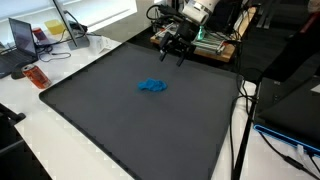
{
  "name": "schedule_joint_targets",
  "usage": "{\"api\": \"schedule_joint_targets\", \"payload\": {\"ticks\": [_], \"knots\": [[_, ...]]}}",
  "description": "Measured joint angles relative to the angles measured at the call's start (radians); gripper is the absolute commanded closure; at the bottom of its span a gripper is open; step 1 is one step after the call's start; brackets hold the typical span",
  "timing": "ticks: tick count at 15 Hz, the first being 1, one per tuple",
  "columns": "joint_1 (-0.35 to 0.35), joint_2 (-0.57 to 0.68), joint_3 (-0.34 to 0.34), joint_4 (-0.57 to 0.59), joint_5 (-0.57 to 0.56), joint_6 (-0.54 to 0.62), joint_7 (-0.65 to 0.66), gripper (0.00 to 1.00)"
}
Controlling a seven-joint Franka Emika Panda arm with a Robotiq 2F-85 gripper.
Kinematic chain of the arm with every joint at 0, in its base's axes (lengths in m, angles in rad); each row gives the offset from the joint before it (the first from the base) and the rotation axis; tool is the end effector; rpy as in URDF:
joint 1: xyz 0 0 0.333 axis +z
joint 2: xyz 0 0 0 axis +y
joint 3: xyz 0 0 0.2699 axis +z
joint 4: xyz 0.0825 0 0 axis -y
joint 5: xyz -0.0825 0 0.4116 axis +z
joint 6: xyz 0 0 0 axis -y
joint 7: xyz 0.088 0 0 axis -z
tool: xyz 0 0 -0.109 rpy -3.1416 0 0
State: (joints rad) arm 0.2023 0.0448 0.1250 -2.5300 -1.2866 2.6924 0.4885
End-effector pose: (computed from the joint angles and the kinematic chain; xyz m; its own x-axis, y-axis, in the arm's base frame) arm 0.4311 0.1795 0.1861 0.5300 0.8470 0.0419 0.6896 -0.4592 0.5599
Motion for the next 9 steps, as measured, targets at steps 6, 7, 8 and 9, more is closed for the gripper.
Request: {"api": "schedule_joint_targets", "payload": {"ticks": [6, 7, 8, 9], "knots": [[-0.009, -0.029, -0.011, -0.020, -0.025, 0.027, 0.031, 0.00], [-0.009, -0.028, -0.011, -0.020, -0.024, 0.027, 0.031, 0.00], [-0.010, -0.027, -0.013, -0.020, -0.025, 0.046, 0.028, 0.00], [-0.013, -0.023, -0.019, -0.020, -0.037, 0.083, 0.024, 0.00]]}}
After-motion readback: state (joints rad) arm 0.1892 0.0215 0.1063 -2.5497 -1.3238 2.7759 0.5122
